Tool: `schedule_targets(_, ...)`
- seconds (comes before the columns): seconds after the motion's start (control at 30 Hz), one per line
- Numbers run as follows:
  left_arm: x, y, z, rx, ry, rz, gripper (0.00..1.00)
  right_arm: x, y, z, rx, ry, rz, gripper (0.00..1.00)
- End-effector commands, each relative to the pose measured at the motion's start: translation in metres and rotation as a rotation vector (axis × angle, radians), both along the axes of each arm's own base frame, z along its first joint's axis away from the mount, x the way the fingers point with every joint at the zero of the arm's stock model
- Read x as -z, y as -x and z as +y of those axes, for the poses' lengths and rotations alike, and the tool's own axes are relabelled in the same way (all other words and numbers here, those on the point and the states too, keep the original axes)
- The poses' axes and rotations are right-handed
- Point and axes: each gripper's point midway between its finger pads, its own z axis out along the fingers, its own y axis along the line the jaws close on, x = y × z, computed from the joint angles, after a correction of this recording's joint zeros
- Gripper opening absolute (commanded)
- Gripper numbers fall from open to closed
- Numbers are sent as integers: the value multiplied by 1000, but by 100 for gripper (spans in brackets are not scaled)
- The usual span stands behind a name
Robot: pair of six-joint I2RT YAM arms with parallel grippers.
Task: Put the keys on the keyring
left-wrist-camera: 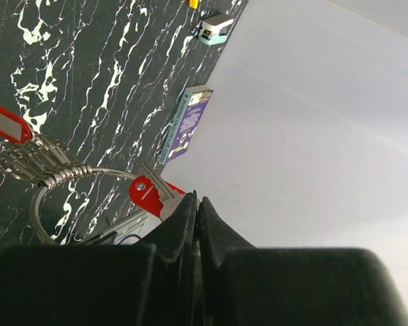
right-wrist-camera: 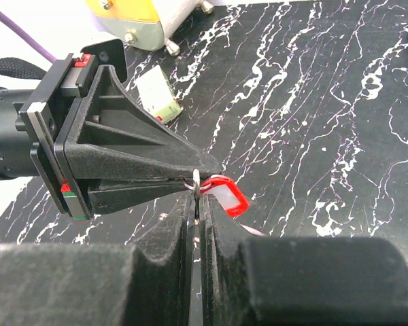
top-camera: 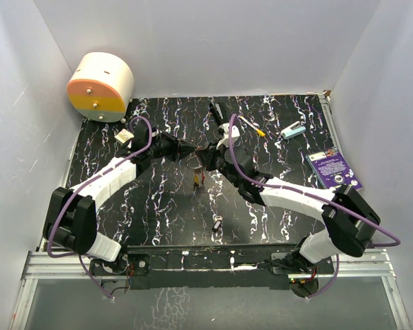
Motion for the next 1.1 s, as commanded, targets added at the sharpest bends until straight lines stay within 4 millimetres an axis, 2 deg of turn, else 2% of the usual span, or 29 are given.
schedule_targets(0.0, -19, 8, -4, 19, 45, -8, 0, -43, -6, 8, -2, -106, -97, 8)
schedule_targets(0.7, -34, 3, -7, 11, 79, -27, 0, -32, -9, 15, -14, -95, -78, 8)
schedule_targets(1.07, -42, -2, -8, -7, 110, -39, 0, -17, -6, 21, -38, -97, -42, 8)
